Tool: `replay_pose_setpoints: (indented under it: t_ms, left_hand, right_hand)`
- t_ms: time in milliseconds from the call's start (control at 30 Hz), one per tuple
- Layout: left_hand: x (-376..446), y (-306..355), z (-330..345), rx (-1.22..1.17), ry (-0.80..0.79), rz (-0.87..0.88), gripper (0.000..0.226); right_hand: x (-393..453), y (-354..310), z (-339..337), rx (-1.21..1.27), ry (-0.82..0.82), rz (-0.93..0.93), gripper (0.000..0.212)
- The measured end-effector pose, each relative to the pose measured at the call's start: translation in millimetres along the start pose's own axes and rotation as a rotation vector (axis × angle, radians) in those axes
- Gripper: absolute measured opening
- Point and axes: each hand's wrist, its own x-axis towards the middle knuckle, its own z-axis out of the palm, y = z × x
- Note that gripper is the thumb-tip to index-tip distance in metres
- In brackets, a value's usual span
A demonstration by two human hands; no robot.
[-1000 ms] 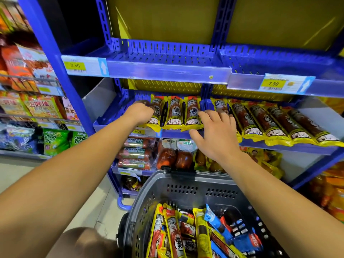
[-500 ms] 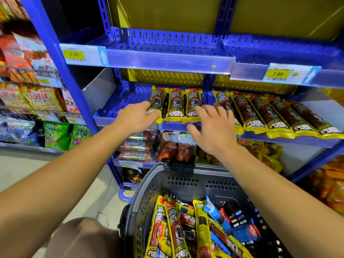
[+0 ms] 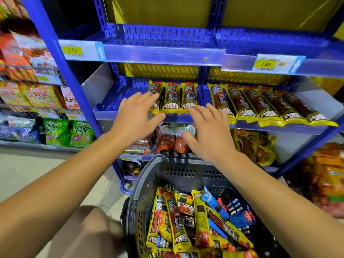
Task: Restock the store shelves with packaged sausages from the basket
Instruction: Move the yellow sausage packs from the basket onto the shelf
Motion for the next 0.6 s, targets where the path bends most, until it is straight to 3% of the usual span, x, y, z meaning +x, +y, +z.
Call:
replay_pose_setpoints:
  t_ms: [167, 433, 600]
  left_hand:
    - [-72.0, 36.7, 17.7, -0.101, 0.022, 0.124, 0.069]
    - [-161.7, 48.0, 129.5, -0.138, -0.447, 0.023, 0.069]
    - [-194.7, 38.8, 196.8, -0.154, -0.596, -0.118, 0.068]
  right_hand:
    - [-72.2, 3.4, 16.2, 0.09, -0.076, -0.027, 0.069]
    - [-172.4, 55.2, 88.0, 0.058, -0.44, 0.077, 0.074]
    - [-208.5, 82.8, 134.2, 0.018, -0.662, 0.117, 0.08]
